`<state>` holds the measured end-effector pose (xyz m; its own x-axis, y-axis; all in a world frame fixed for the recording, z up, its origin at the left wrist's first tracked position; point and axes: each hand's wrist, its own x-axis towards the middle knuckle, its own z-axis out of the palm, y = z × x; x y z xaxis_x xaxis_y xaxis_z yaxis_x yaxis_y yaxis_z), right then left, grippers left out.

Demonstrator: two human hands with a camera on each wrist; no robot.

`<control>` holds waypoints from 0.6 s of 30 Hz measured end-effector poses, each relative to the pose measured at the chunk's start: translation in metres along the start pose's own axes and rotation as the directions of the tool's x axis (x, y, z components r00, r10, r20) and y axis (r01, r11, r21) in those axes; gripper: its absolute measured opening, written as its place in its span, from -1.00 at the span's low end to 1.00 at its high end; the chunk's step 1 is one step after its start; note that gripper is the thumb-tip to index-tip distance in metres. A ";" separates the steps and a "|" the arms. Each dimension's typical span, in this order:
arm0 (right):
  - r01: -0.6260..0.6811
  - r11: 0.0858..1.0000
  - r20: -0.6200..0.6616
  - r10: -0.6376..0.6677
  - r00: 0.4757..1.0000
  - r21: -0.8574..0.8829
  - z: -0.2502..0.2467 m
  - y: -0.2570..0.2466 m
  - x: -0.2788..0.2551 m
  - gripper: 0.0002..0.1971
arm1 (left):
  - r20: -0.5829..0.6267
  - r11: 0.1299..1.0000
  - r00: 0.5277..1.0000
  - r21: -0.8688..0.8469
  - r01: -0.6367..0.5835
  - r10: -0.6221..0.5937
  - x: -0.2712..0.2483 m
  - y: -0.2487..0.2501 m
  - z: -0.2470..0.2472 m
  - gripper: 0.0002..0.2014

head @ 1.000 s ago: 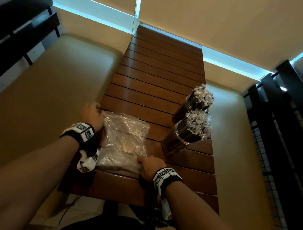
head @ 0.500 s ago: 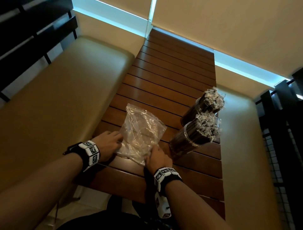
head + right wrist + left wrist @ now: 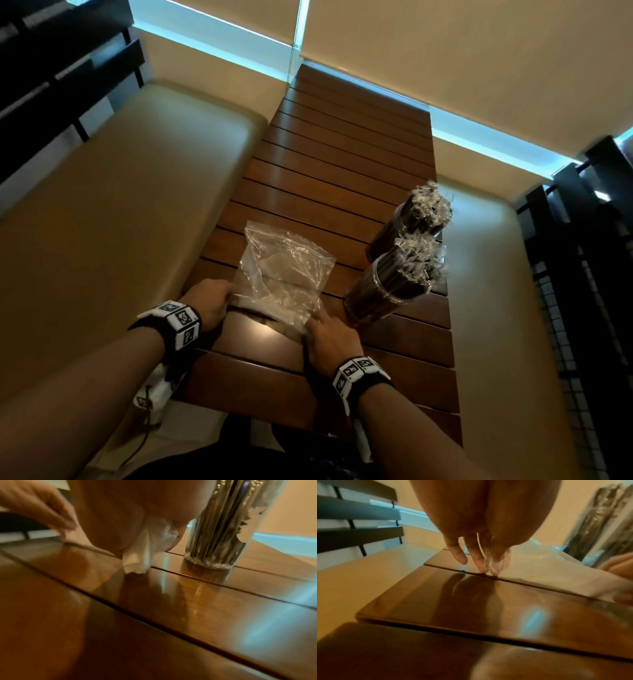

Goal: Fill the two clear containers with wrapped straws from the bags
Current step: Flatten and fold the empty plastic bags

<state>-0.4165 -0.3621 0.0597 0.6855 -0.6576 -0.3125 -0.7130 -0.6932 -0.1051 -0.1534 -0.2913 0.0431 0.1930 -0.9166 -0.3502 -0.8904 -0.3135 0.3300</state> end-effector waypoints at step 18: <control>-0.139 0.990 0.012 0.140 0.990 -0.033 -0.012 -0.013 0.017 -0.67 | -0.016 0.847 0.981 0.507 -0.159 0.194 -0.004 0.040 0.004 -0.63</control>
<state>-0.3936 -0.3682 0.0673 0.5775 -0.7445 -0.3351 -0.7962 -0.6043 -0.0294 -0.1915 -0.2991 0.0542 0.0231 -0.9640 -0.2649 -0.9941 0.0060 -0.1086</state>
